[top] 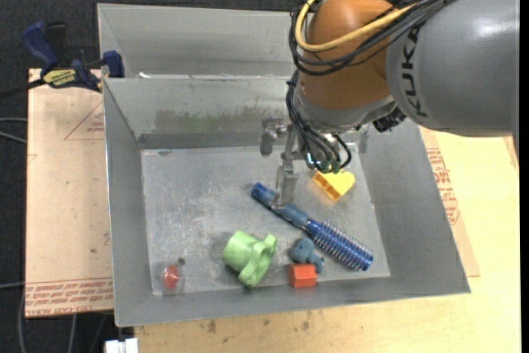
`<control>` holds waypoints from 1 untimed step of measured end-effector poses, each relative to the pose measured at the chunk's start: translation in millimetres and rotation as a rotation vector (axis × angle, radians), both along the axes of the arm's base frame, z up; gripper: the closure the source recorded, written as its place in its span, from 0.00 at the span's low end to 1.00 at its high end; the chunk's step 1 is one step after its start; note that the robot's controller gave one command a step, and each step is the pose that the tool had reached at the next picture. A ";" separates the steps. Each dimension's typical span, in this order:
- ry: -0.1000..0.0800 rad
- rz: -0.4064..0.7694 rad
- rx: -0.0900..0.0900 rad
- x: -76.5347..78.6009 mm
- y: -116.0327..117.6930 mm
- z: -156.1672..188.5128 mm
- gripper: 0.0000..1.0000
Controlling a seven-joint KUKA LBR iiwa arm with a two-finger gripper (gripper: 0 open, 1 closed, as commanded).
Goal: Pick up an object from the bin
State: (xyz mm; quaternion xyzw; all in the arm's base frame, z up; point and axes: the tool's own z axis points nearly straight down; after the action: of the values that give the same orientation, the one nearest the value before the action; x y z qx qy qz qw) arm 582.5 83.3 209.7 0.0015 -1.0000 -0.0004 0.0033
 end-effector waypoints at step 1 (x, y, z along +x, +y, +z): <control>0.000 0.265 0.001 -58.8 3.8 -136.8 0.00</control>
Offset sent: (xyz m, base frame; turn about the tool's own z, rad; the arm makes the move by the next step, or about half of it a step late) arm -0.0566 0.0034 -0.1332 -0.2665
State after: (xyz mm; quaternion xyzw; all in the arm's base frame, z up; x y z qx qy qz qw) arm 523.6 87.1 72.9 0.1338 -0.9910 -0.0006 0.0035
